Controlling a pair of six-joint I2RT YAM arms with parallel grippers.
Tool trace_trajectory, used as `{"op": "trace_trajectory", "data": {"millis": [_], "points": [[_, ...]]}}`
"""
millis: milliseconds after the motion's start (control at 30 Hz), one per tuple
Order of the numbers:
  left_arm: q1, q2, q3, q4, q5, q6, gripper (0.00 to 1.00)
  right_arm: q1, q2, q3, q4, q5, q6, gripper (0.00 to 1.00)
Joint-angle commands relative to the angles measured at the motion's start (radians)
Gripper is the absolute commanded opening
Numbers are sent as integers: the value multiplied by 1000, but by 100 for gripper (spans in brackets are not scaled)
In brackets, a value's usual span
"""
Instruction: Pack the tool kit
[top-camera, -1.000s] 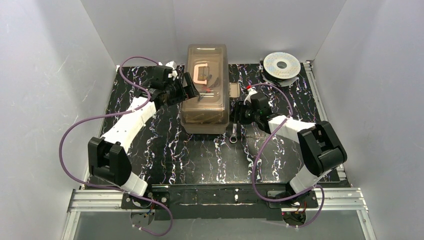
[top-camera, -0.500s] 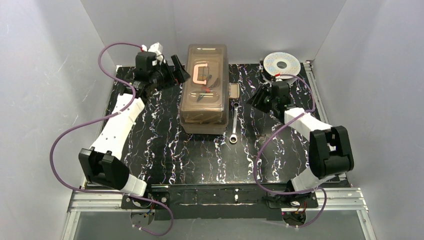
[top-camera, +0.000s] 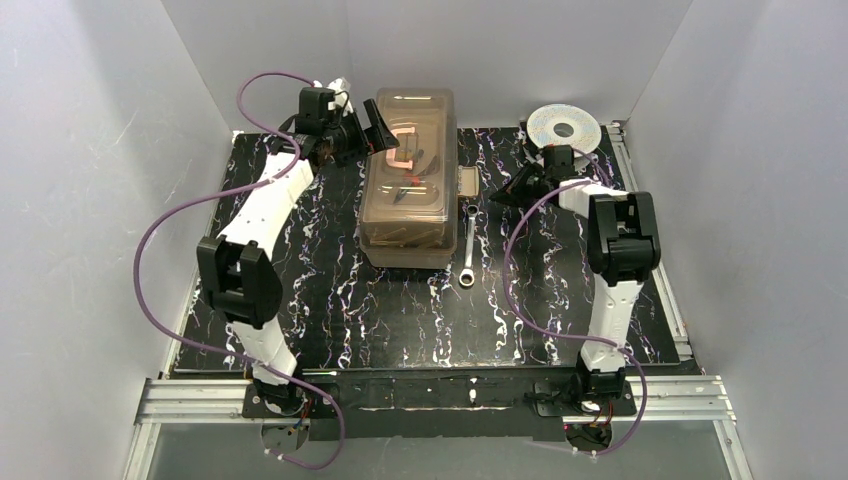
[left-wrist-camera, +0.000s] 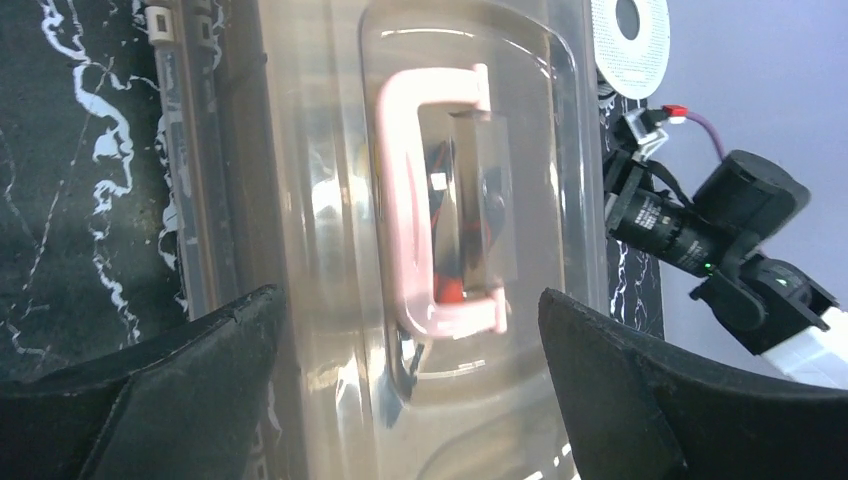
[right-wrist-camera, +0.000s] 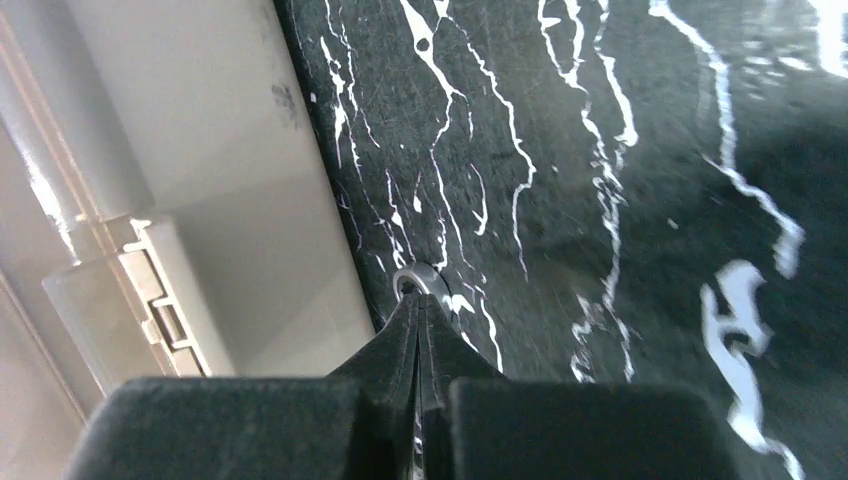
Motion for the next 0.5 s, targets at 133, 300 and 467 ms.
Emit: {"op": "trace_trajectory", "data": {"millis": [133, 300, 467], "points": [[9, 142, 122, 11, 158, -1, 98, 28, 161, 117, 304, -330, 202, 1], [10, 148, 88, 52, 184, -17, 98, 72, 191, 183, 391, -413, 256, 1], [10, 144, 75, 53, 192, -14, 98, 107, 177, 180, 528, -483, 364, 1]]}}
